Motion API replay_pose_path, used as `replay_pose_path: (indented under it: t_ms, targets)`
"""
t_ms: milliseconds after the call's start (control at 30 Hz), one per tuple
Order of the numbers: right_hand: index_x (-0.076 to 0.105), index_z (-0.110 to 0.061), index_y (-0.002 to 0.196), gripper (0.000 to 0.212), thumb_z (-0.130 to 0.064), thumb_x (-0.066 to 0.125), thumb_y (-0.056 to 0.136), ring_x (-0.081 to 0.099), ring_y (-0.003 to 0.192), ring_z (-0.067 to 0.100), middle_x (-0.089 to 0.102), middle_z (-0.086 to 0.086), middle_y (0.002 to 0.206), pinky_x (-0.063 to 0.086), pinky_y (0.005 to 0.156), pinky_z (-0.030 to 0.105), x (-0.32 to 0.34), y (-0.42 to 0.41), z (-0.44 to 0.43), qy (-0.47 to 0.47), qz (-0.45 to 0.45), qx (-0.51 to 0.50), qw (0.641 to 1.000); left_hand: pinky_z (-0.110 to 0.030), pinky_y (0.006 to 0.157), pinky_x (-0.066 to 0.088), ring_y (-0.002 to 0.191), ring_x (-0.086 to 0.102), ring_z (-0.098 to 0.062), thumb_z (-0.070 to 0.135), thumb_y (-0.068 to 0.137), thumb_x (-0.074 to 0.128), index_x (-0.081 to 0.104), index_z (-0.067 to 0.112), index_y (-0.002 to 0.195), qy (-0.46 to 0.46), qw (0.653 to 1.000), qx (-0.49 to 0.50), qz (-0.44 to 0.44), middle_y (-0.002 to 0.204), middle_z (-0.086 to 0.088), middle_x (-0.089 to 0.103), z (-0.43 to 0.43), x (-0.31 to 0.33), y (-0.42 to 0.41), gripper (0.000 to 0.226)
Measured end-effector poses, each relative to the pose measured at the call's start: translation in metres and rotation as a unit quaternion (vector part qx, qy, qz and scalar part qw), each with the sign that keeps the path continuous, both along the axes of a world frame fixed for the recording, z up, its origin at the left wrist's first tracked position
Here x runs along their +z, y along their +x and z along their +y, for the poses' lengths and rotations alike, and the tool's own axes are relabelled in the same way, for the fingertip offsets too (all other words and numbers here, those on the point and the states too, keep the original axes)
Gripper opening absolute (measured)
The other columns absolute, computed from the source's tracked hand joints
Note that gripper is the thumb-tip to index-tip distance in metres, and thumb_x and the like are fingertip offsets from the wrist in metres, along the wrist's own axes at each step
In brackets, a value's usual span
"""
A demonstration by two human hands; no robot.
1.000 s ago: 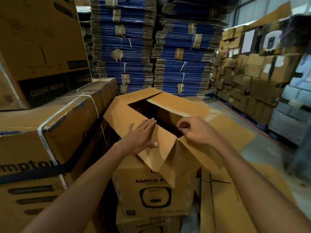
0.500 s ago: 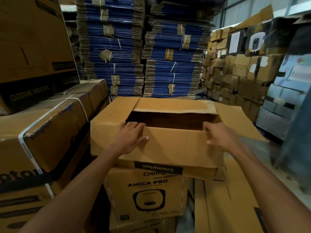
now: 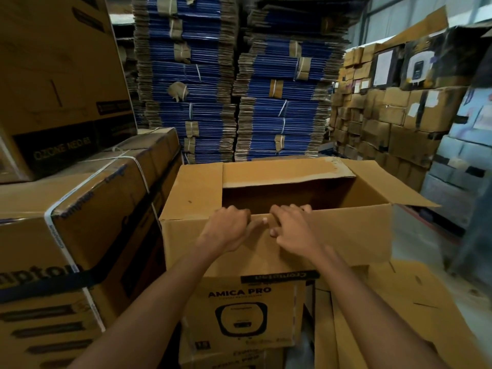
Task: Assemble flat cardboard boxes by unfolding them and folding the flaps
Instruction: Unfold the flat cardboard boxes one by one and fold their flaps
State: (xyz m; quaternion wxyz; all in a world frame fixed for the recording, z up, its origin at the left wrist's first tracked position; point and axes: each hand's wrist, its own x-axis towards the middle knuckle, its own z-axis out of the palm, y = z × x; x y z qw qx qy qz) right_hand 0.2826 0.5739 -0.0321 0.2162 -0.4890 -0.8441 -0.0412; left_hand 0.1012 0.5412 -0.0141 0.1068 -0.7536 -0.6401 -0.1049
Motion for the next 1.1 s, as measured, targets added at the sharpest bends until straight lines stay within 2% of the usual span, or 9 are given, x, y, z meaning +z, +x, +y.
replay_pose_path:
  t_ms: [100, 233, 400, 567, 733, 833, 900, 1000, 1100]
  targets:
    - [0.055, -0.029, 0.130, 0.039, -0.038, 0.066, 0.093, 0.054, 0.114, 0.015, 0.065, -0.007, 0.119, 0.035, 0.102, 0.041, -0.005, 0.007, 0.002, 0.013, 0.000, -0.011, 1.000, -0.035, 0.088, 0.050, 0.064, 0.057, -0.011, 0.072, 0.100, 0.021, 0.058, 0.024, 0.078, 0.056, 0.996, 0.002, 0.062, 0.069, 0.006, 0.057, -0.003, 0.018, -0.006, 0.064]
    - [0.057, -0.026, 0.131, 0.038, -0.038, 0.063, 0.095, 0.055, 0.112, 0.015, 0.066, -0.005, 0.118, 0.035, 0.101, 0.040, -0.009, 0.010, 0.001, 0.026, 0.016, 0.005, 1.000, -0.042, 0.104, 0.042, 0.093, 0.064, -0.017, 0.063, 0.102, 0.032, 0.068, 0.022, 0.103, 0.172, 0.982, 0.051, 0.066, 0.093, 0.001, 0.069, -0.010, 0.058, -0.029, 0.055]
    - [0.059, -0.025, 0.120, 0.028, -0.036, 0.062, 0.094, 0.055, 0.103, 0.015, 0.066, -0.006, 0.107, 0.035, 0.095, 0.039, -0.011, 0.011, -0.002, 0.034, 0.028, 0.011, 0.999, -0.051, 0.113, 0.017, 0.108, 0.065, -0.024, 0.059, 0.101, 0.036, 0.066, 0.022, 0.111, 0.154, 0.954, 0.218, 0.133, 0.101, -0.003, 0.073, -0.020, 0.071, -0.106, 0.049]
    - [0.062, -0.025, 0.113, 0.025, -0.038, 0.066, 0.091, 0.057, 0.098, 0.014, 0.067, -0.007, 0.100, 0.036, 0.092, 0.038, -0.012, 0.012, -0.006, 0.025, 0.034, 0.006, 0.999, -0.066, 0.119, 0.014, 0.131, 0.051, -0.036, 0.064, 0.100, 0.038, 0.054, 0.015, 0.134, -0.008, 0.950, 0.313, 0.013, 0.134, -0.014, 0.062, -0.024, 0.048, -0.131, 0.062]
    - [0.063, -0.029, 0.112, 0.028, -0.042, 0.070, 0.088, 0.057, 0.091, 0.009, 0.068, -0.011, 0.100, 0.039, 0.103, 0.038, 0.002, 0.014, -0.010, -0.046, 0.038, 0.000, 0.998, -0.055, 0.110, 0.043, 0.137, 0.047, -0.039, 0.059, 0.092, 0.063, 0.019, 0.009, 0.158, -0.082, 0.921, 0.312, -0.216, 0.153, -0.019, 0.044, -0.016, 0.016, -0.112, 0.093]
    - [0.064, -0.030, 0.099, 0.027, -0.056, 0.061, 0.092, 0.059, 0.084, 0.010, 0.066, -0.011, 0.088, 0.046, 0.098, 0.039, 0.010, 0.015, -0.009, -0.089, 0.038, -0.003, 0.995, -0.054, 0.114, 0.040, 0.142, 0.041, -0.038, 0.054, 0.086, 0.074, 0.009, 0.012, 0.160, -0.089, 0.886, 0.326, -0.319, 0.159, -0.019, 0.036, -0.005, 0.020, -0.108, 0.107]
    - [0.066, -0.029, 0.092, 0.040, -0.066, 0.050, 0.095, 0.061, 0.086, 0.014, 0.064, -0.010, 0.086, 0.046, 0.093, 0.041, 0.021, 0.011, -0.008, -0.133, 0.041, -0.023, 0.990, -0.058, 0.114, 0.038, 0.143, 0.039, -0.039, 0.056, 0.083, 0.074, 0.011, 0.017, 0.160, -0.075, 0.871, 0.352, -0.334, 0.161, -0.017, 0.032, -0.003, 0.018, -0.102, 0.107]
    - [0.072, -0.024, 0.101, 0.053, -0.068, 0.044, 0.096, 0.062, 0.104, 0.022, 0.068, -0.005, 0.105, 0.043, 0.098, 0.049, 0.032, -0.002, 0.009, -0.202, 0.021, -0.075, 0.976, -0.060, 0.111, 0.040, 0.138, 0.042, -0.040, 0.051, 0.088, 0.069, 0.016, 0.016, 0.158, -0.022, 0.889, 0.370, -0.268, 0.157, -0.018, 0.035, -0.009, 0.007, -0.090, 0.094]
    - [0.071, -0.022, 0.109, 0.041, -0.056, 0.053, 0.095, 0.062, 0.108, 0.025, 0.067, 0.003, 0.121, 0.049, 0.096, 0.048, 0.036, -0.012, 0.029, -0.273, -0.021, -0.081, 0.958, -0.059, 0.109, 0.042, 0.137, 0.044, -0.041, 0.049, 0.092, 0.064, 0.011, 0.015, 0.159, 0.001, 0.896, 0.359, -0.261, 0.157, -0.019, 0.035, -0.018, 0.001, -0.087, 0.092]
